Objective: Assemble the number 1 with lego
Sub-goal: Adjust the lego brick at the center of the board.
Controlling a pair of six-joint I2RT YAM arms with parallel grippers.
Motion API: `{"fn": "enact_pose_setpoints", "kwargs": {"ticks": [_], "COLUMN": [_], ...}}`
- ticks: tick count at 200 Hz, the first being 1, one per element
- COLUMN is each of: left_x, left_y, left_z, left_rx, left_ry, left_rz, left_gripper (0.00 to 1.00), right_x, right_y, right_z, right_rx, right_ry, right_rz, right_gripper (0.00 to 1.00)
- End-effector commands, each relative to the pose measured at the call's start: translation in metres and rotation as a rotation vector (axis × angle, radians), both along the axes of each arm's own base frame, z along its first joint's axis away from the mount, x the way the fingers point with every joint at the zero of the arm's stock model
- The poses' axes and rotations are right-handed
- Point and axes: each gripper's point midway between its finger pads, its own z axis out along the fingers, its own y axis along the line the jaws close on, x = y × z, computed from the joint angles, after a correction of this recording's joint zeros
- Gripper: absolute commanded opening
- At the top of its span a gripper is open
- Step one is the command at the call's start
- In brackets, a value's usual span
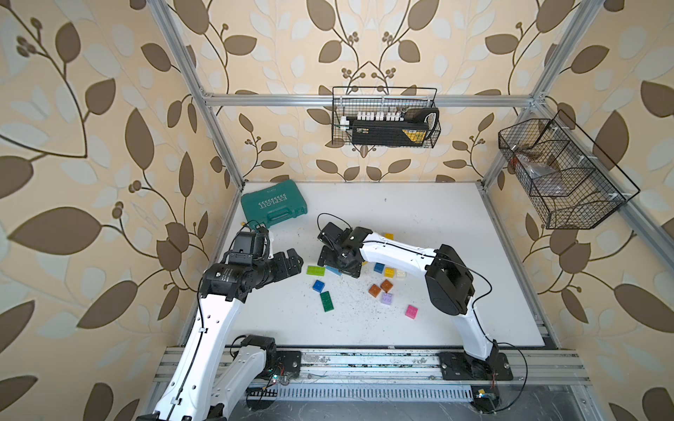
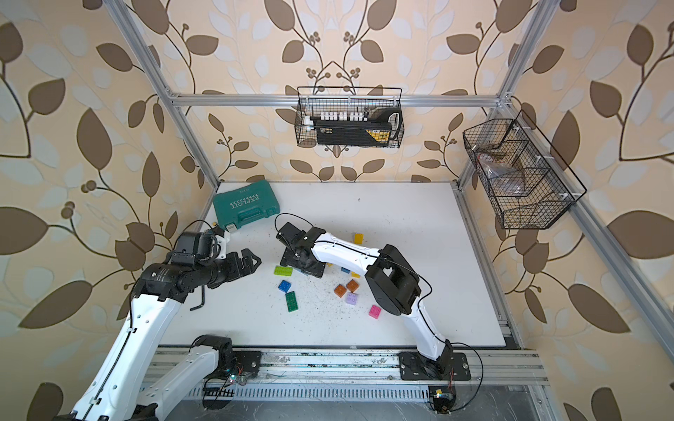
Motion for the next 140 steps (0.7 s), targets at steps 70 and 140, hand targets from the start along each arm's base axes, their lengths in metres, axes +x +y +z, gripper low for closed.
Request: {"fn": "enact_pose_setpoints", "kwargs": {"ticks": [70, 140], "left_x": [-0.003, -0.005], "left_y": [0.001, 0.000], "left_z": [0.010, 0.014], "left_rx": [-0.017, -0.021], "left_ry": [-0.062, -0.087], "left_rz": [0.006, 0.001], "left_gripper": [0.99, 0.99], "right_x": [0.014, 0.018], "right_y": [-0.019, -0.015], "right_z": [-0.031, -0.047], "right_rx": [-0.087, -0.170], "right_ry": [0.009, 0.037], "right_rz": [-0.237, -0.186], "right_gripper": [0.97, 0.93]}}
